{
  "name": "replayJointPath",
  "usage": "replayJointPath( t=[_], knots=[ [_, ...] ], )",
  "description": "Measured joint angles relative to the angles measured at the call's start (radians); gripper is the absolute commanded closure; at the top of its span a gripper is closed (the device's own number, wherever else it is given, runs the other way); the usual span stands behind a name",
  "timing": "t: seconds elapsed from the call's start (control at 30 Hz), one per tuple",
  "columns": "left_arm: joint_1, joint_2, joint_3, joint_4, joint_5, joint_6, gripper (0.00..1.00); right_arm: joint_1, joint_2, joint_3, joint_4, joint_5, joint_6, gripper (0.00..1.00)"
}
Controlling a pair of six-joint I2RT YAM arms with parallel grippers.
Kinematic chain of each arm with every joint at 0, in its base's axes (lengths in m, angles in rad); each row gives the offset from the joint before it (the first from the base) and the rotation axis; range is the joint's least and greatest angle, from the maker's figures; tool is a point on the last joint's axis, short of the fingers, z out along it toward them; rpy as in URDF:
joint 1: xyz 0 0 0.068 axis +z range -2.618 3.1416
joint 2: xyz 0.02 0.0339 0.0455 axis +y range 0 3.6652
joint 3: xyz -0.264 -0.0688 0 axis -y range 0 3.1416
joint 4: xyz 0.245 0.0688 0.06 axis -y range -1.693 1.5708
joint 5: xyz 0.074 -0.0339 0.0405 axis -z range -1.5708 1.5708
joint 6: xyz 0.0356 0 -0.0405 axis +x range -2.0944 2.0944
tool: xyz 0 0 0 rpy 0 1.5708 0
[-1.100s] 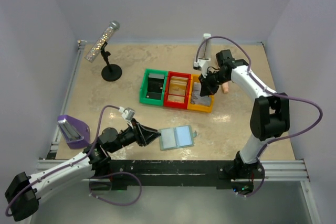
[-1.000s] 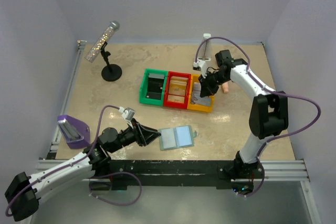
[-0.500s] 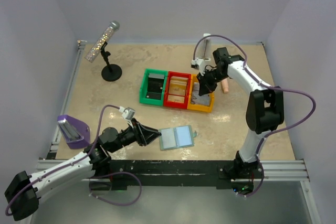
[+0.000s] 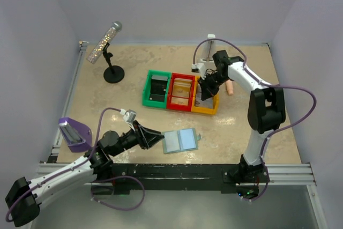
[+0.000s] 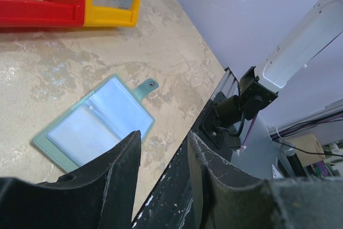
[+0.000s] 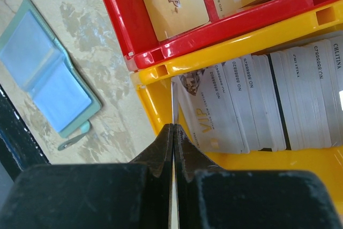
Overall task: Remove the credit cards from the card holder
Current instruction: Place the credit card in the storage box.
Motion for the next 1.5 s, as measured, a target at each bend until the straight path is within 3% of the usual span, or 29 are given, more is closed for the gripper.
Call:
replayJointPath(
  t=[0.43, 1.13, 1.5],
  knots=[
    [0.000, 0.009, 0.000, 0.001, 0.000, 0.000, 0.55, 0.000, 0.051, 0.026, -0.022, 0.030, 0.018, 1.00],
    [0.000, 0.034, 0.000, 0.008, 0.001, -0.002, 0.55, 0.000, 0.051, 0.026, -0.020, 0.061, 0.058, 0.81],
    [0.000, 0.026, 0.000, 0.006, 0.001, -0.010, 0.55, 0.000, 0.048, 0.026, -0.012, 0.088, 0.082, 0.79]
  ],
)
